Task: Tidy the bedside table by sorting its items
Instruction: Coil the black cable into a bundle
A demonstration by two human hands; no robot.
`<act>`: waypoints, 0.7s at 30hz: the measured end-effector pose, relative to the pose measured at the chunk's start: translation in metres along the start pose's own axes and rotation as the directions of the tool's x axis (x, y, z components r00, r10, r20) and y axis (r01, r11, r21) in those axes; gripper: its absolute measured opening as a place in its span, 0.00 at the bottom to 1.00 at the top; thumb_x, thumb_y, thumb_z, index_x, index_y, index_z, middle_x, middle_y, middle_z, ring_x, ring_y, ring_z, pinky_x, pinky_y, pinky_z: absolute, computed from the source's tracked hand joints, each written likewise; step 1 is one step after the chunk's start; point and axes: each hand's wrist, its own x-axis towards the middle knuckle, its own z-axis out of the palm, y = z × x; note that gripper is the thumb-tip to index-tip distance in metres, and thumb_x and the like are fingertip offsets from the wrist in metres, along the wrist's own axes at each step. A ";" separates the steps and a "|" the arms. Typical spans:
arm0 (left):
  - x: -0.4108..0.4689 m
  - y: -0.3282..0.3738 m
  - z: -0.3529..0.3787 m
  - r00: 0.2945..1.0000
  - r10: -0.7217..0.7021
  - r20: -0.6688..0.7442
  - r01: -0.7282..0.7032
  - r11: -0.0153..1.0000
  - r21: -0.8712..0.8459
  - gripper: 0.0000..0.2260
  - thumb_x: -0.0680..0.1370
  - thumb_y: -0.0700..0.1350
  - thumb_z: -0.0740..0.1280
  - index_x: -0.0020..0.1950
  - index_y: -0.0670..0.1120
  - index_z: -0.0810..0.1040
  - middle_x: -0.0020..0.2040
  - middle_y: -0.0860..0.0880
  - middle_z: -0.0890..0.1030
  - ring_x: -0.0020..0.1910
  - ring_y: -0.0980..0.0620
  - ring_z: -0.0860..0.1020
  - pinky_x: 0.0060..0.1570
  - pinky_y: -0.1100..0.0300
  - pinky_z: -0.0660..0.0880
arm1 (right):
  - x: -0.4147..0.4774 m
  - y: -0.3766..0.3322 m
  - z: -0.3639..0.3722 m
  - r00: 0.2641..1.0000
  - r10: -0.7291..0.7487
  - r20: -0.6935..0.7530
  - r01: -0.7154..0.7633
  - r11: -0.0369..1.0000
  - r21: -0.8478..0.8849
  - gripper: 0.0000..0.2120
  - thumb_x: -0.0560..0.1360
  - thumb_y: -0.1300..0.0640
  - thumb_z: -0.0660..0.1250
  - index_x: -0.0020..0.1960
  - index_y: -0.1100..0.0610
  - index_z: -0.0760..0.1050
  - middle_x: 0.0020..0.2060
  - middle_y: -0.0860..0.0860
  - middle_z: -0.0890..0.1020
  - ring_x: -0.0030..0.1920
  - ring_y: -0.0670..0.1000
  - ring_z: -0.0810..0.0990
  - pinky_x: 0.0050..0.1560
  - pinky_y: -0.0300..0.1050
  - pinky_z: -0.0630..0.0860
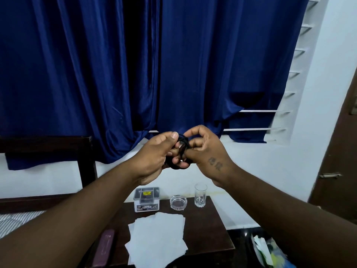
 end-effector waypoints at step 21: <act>0.002 0.012 -0.008 0.999 -0.011 -0.043 0.014 0.997 0.072 0.16 0.86 0.52 0.57 0.42 0.46 0.70 0.28 0.52 0.62 0.28 0.54 0.66 0.34 0.63 0.75 | 0.018 0.006 -0.032 0.836 0.038 0.548 -0.325 0.838 0.438 0.28 0.68 0.74 0.56 0.65 0.58 0.67 0.37 0.59 0.77 0.48 0.61 0.77 0.62 0.56 0.70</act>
